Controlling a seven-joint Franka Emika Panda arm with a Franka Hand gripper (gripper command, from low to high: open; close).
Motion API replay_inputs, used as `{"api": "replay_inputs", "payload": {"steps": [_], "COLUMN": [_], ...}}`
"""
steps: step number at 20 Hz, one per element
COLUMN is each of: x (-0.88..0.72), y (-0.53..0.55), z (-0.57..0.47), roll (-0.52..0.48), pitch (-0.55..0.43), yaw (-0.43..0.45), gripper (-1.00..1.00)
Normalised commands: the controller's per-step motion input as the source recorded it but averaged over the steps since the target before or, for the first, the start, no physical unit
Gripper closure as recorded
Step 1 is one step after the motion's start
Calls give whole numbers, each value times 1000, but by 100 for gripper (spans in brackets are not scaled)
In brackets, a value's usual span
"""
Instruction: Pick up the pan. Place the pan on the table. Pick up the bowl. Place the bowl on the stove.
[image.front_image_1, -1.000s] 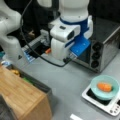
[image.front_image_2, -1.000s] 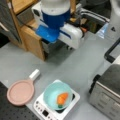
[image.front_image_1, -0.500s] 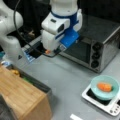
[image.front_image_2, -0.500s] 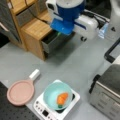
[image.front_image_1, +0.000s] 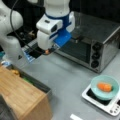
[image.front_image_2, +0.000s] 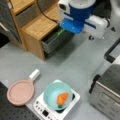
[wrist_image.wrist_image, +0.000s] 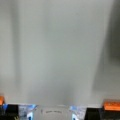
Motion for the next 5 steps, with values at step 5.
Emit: {"api": "replay_inputs", "payload": {"steps": [5], "x": [-214], "y": [45], "z": [-106], "roll": [105], "pitch": [-207], "yaw": [19], "gripper": [-100]}}
